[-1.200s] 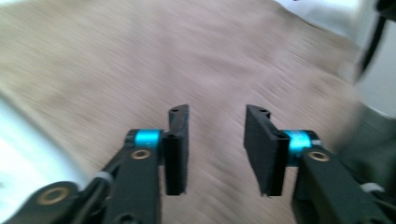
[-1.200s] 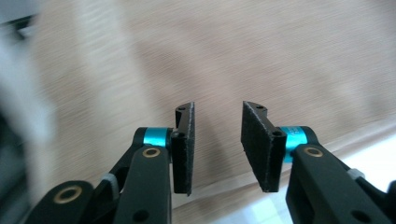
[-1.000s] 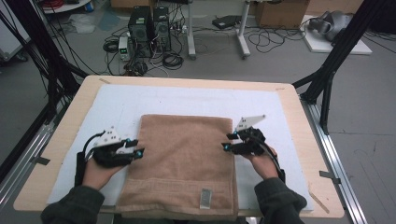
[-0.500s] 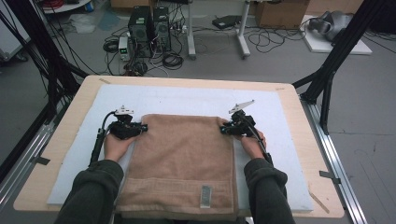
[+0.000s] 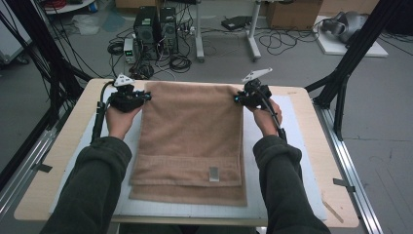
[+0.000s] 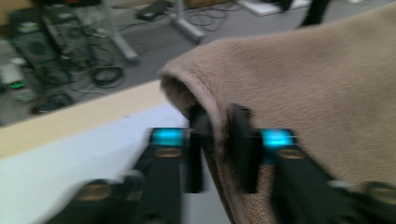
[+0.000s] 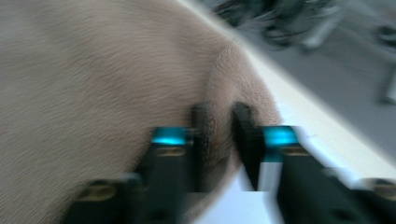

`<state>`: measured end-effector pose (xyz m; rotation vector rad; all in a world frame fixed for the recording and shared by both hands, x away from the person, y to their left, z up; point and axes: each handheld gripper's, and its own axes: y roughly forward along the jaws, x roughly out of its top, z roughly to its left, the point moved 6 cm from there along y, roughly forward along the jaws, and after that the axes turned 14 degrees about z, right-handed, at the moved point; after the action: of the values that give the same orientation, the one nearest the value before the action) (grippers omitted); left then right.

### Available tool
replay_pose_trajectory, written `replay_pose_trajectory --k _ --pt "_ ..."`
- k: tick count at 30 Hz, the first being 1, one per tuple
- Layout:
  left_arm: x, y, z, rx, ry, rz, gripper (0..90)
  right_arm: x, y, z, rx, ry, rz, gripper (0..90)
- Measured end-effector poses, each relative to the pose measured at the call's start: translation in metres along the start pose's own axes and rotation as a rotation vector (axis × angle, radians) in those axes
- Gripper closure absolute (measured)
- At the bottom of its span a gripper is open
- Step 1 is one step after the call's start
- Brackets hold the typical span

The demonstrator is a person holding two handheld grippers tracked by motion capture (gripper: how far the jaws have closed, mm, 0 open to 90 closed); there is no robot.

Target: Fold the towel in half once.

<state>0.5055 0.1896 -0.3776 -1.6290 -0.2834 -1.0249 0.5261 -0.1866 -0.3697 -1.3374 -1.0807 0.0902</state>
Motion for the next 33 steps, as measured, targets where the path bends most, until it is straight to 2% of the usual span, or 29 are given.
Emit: replay_pose_trajectory --k 1,2,3,5,9,10,11,12,14,15,16,18,20,21,22,24,26,28,29,33 --pt "-0.004 0.001 0.002 -0.029 -0.012 0.018 59.4 -0.001 0.001 -0.002 0.013 0.023 0.004 57.0" --pt "-0.007 0.002 0.003 -0.036 -0.014 0.029 59.1 -0.006 0.005 -0.003 0.047 0.035 0.02 52.4" --pt "-0.012 0.002 0.003 -0.045 -0.011 0.038 56.8 -0.009 0.008 -0.001 0.058 0.04 0.039 49.9" --pt "-0.026 0.0 0.001 -0.085 -0.009 0.044 52.9 -0.022 0.016 0.006 0.095 0.018 0.095 47.4" --pt "-0.056 -0.008 -0.012 -0.147 0.003 0.055 48.1 -0.041 0.015 0.026 0.143 -0.002 0.071 44.9" --pt "-0.062 -0.01 -0.015 -0.155 0.009 0.053 46.1 -0.046 0.013 0.034 0.153 -0.02 0.08 43.4" --pt "-0.071 -0.013 -0.02 -0.162 0.028 0.07 46.0 -0.049 0.011 0.039 0.162 -0.027 0.072 42.8" --pt "-0.078 -0.016 -0.024 -0.168 0.039 0.07 44.8 -0.054 0.008 0.048 0.197 -0.032 0.074 41.5" --pt "-0.092 -0.022 -0.032 -0.189 0.059 0.088 44.0 -0.061 0.002 0.062 0.196 -0.061 0.076 41.9" --pt "-0.098 -0.026 -0.036 -0.201 0.067 0.085 42.7 -0.065 -0.002 0.071 0.218 -0.077 0.045 42.9" --pt "-0.102 -0.029 -0.039 -0.207 0.077 0.083 42.3 -0.069 -0.006 0.079 0.236 -0.084 0.041 42.8" --pt "-0.112 -0.037 -0.049 -0.217 0.097 0.072 42.0 -0.079 -0.012 0.093 0.247 -0.109 0.016 44.2" --pt "-0.122 -0.045 -0.057 -0.223 0.133 0.089 41.3 -0.089 -0.016 0.104 0.26 -0.125 0.023 44.5" --pt "-0.128 -0.048 -0.064 -0.244 0.142 0.079 40.1 -0.094 -0.018 0.11 0.268 -0.126 0.005 44.9" --pt "-0.132 -0.05 -0.067 -0.243 0.161 0.09 40.2 -0.102 -0.02 0.116 0.276 -0.134 -0.004 45.2" --pt "-0.143 -0.055 -0.075 -0.263 0.169 0.077 39.4 -0.112 -0.022 0.124 0.289 -0.137 -0.021 46.5" --pt "-0.155 -0.058 -0.081 -0.266 0.184 0.081 39.7 -0.124 -0.023 0.132 0.295 -0.152 -0.01 47.5" --pt "-0.164 -0.059 -0.085 -0.287 0.176 0.073 41.0 -0.136 -0.022 0.139 0.306 -0.166 -0.001 51.9" --pt "-0.17 -0.058 -0.087 -0.295 0.182 0.088 43.2 -0.141 -0.021 0.142 0.319 -0.17 -0.001 52.9" --pt "-0.19 -0.052 -0.088 -0.347 0.189 0.16 62.8 -0.157 -0.013 0.149 0.349 -0.173 0.026 56.8"
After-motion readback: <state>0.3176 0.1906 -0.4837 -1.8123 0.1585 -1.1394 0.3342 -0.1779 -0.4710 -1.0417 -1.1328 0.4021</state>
